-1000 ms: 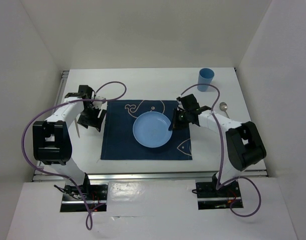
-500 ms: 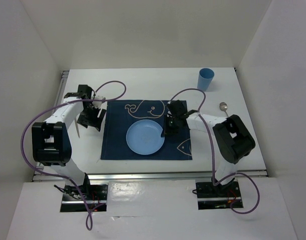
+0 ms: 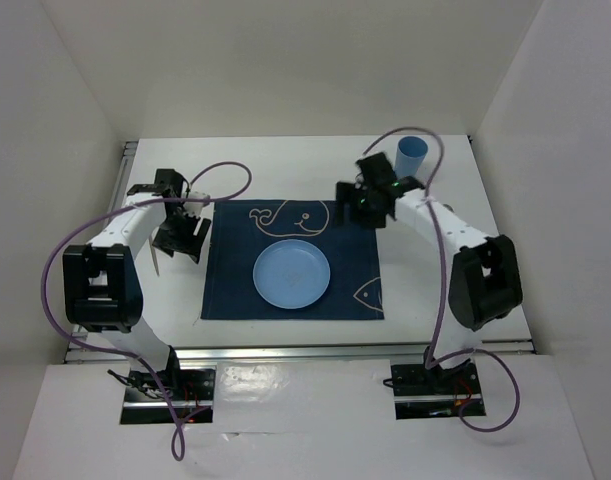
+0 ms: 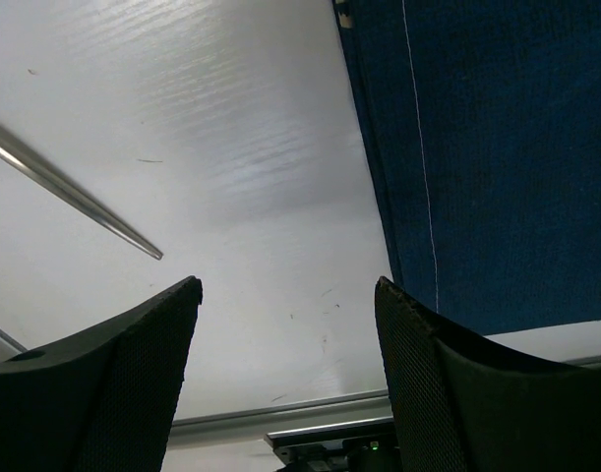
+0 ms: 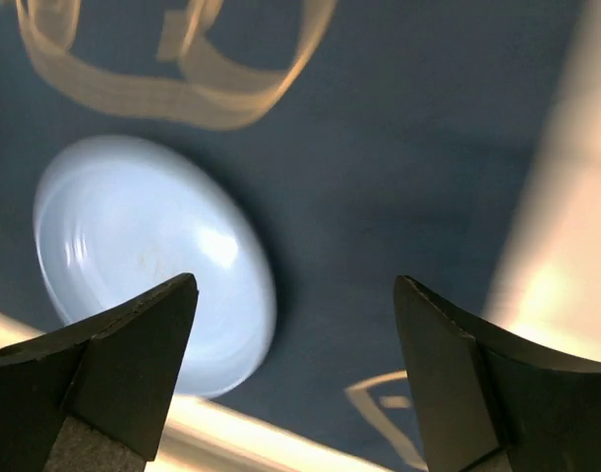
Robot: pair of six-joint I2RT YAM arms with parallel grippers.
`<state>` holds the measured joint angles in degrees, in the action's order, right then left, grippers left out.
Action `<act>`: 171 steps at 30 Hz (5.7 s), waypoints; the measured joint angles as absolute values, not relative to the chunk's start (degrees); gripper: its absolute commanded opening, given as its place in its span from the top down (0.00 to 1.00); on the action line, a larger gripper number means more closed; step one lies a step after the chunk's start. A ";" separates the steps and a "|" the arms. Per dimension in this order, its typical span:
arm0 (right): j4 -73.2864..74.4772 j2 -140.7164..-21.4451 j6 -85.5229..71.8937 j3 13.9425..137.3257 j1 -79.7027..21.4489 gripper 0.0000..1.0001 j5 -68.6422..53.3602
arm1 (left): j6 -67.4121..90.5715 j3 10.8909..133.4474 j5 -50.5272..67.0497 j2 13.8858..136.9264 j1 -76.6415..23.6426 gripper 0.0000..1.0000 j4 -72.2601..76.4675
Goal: Set the dinner table for one person
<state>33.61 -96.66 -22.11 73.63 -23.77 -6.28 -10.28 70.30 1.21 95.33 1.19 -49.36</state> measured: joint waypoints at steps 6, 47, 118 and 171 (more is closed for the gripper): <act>40.86 -96.64 -17.52 82.00 -1.13 0.07 3.70 | -10.28 74.59 1.34 94.98 1.19 0.22 -50.74; 38.76 -108.86 -12.29 76.31 5.87 1.00 14.66 | -10.31 80.14 -1.50 97.54 1.21 0.22 -52.03; 45.15 -87.33 -33.12 84.49 -28.99 0.23 12.14 | -5.80 85.56 0.38 117.82 19.46 0.47 -44.71; 44.62 -68.10 -38.54 62.87 -28.99 0.20 19.79 | 28.29 69.14 -6.55 99.48 -18.13 1.00 -39.51</act>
